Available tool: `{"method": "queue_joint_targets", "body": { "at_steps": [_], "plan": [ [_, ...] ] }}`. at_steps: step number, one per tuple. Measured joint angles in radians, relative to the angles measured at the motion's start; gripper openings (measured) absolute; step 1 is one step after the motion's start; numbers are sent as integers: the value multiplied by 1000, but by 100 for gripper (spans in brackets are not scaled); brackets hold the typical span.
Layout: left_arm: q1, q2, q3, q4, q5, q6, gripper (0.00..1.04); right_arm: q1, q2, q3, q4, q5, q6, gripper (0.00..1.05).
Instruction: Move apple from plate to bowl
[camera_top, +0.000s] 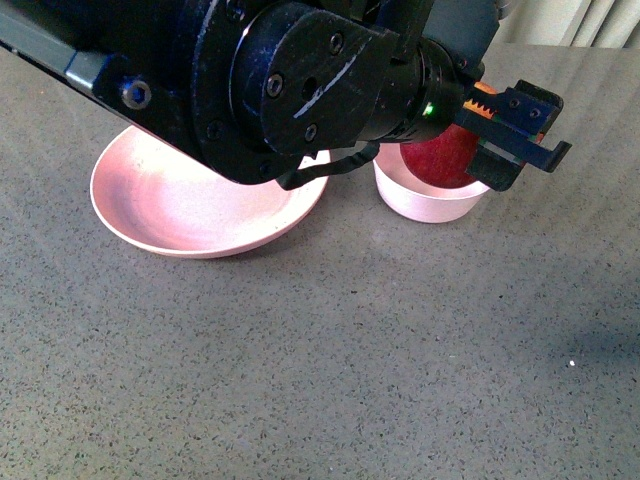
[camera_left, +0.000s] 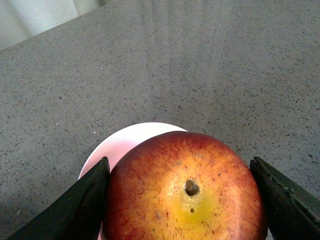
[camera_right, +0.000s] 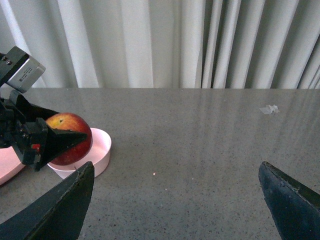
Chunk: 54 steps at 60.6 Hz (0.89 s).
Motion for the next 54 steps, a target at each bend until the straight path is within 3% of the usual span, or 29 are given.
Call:
{"method": "queue_joint_targets", "body": {
  "at_steps": [47, 49, 54],
  "plan": [
    [-4, 21, 31, -13, -18, 3, 74, 0, 0, 0, 0, 0, 0, 96],
    [-4, 22, 32, -13, -18, 3, 76, 0, 0, 0, 0, 0, 0, 96],
    [-6, 24, 40, -13, -16, 3, 94, 0, 0, 0, 0, 0, 0, 96]
  ]
}}
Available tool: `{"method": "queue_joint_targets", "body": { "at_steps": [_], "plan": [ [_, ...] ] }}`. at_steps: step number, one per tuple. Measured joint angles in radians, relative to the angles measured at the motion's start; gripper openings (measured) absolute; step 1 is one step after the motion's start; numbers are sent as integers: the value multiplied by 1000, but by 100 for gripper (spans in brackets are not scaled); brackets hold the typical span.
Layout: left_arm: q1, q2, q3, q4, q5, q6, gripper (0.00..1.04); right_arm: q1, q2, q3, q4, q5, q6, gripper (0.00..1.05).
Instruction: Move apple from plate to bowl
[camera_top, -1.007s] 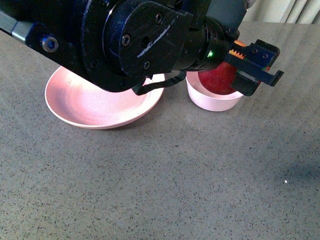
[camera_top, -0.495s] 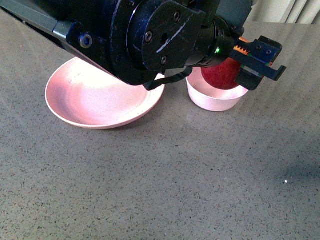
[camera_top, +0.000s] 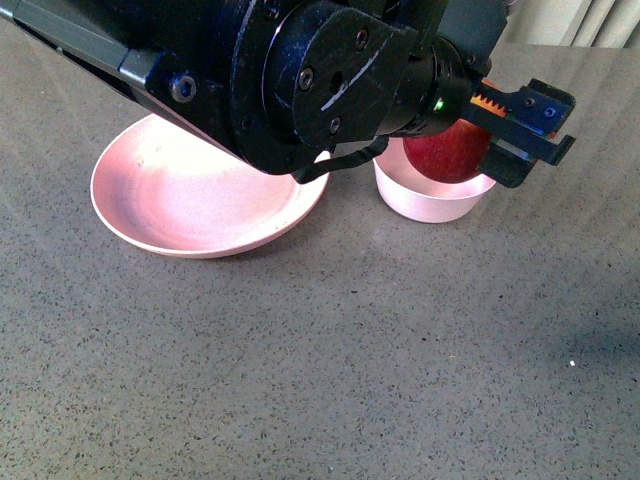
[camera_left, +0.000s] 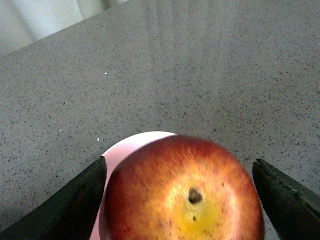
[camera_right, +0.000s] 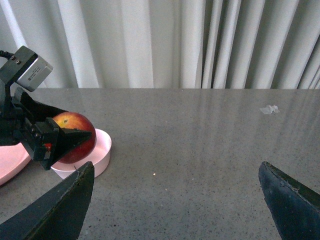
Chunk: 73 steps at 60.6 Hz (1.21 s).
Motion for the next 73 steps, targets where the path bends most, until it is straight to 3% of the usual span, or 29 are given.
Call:
{"method": "queue_joint_targets", "body": {
  "at_steps": [2, 32, 53, 55, 56, 57, 58, 62, 65, 73],
  "plan": [
    [-1, 0, 5, 0, 0, 0, 98, 0, 0, 0, 0, 0, 0, 96],
    [12, -17, -21, 38, 27, -5, 96, 0, 0, 0, 0, 0, 0, 96],
    [139, -145, -117, 49, 93, -69, 96, 0, 0, 0, 0, 0, 0, 96],
    [149, -145, -136, 114, -8, -74, 92, 0, 0, 0, 0, 0, 0, 96],
    [159, -147, -159, 188, -105, -76, 88, 0, 0, 0, 0, 0, 0, 96],
    [163, -148, -174, 226, -129, -77, 87, 0, 0, 0, 0, -1, 0, 96],
    [178, -155, -207, 298, -236, -82, 83, 0, 0, 0, 0, -3, 0, 96],
    [236, -194, -334, 469, -406, -89, 72, 0, 0, 0, 0, -3, 0, 96],
    [292, -234, -419, 546, -426, -92, 65, 0, 0, 0, 0, -2, 0, 96],
    [465, -384, -619, 639, -336, -98, 44, 0, 0, 0, 0, 0, 0, 96]
  ]
}}
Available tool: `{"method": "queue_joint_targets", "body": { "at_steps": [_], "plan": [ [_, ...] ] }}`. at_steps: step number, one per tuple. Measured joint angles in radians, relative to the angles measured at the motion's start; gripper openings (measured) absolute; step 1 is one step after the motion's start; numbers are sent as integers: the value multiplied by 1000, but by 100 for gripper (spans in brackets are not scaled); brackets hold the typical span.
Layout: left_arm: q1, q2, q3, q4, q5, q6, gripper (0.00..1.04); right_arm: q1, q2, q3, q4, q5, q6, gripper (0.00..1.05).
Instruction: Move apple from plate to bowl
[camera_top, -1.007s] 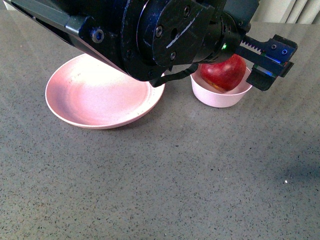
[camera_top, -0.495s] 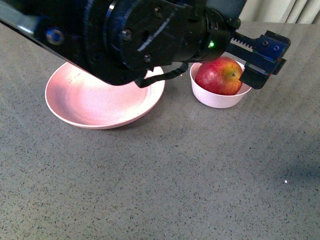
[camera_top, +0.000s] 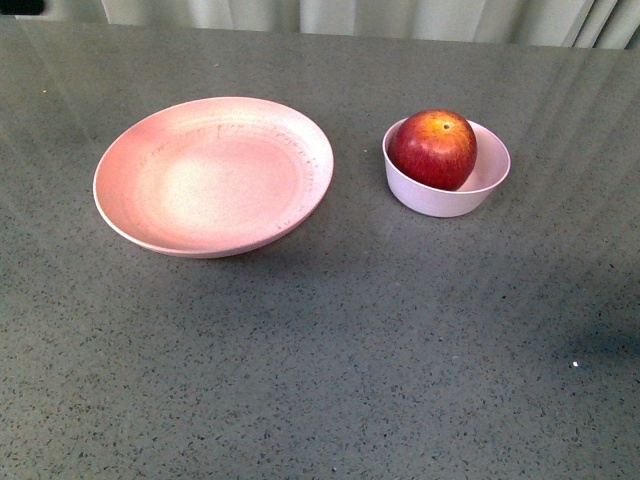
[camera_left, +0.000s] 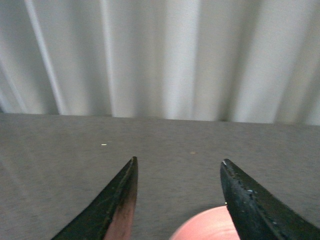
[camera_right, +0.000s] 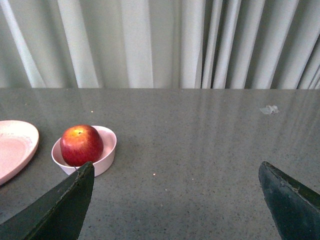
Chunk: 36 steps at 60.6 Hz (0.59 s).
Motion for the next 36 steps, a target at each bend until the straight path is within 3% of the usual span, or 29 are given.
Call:
{"method": "queue_joint_targets", "body": {
  "at_steps": [4, 15, 34, 36],
  "plan": [
    [48, -70, -91, 16, 18, -3, 31, 0, 0, 0, 0, -1, 0, 96],
    [75, -210, -271, 26, 84, -6, 2, 0, 0, 0, 0, 0, 0, 96],
    [142, -539, -504, -67, 145, -4, 2, 0, 0, 0, 0, 0, 0, 96],
    [164, -579, -523, -89, 188, -4, 2, 0, 0, 0, 0, 0, 0, 96]
  ]
}}
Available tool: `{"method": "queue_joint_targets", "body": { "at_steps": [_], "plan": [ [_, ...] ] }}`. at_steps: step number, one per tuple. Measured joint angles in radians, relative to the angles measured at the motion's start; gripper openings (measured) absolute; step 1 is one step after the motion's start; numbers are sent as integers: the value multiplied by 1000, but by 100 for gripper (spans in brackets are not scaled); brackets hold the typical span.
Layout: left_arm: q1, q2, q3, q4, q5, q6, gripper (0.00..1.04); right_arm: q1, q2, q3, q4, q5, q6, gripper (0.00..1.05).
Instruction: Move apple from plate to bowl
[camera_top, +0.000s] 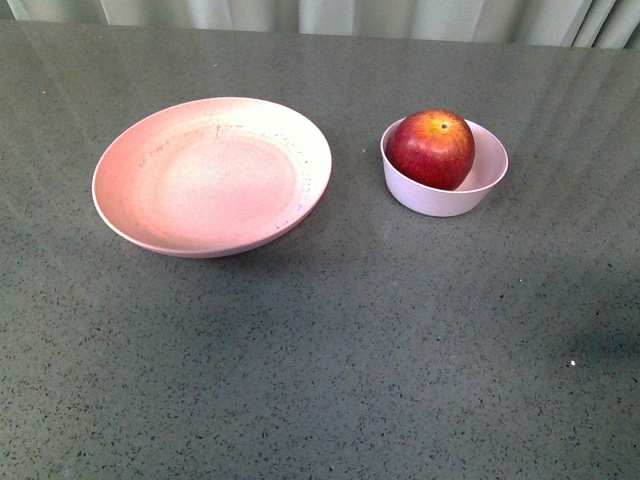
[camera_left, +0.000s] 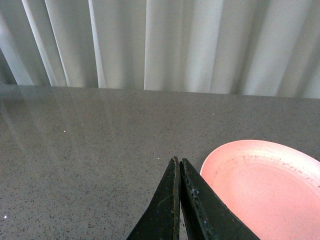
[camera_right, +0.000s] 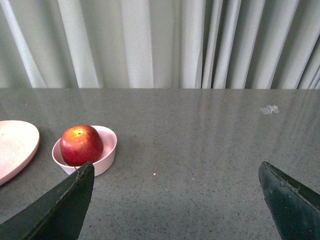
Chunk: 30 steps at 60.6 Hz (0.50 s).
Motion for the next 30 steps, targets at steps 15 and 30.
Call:
{"method": "queue_joint_targets", "body": {
  "at_steps": [15, 30],
  "plan": [
    [50, -246, -80, -168, 26, 0, 2, 0, 0, 0, 0, 0, 0, 96],
    [50, -431, -108, -320, 27, 0, 2, 0, 0, 0, 0, 0, 0, 96]
  ]
}}
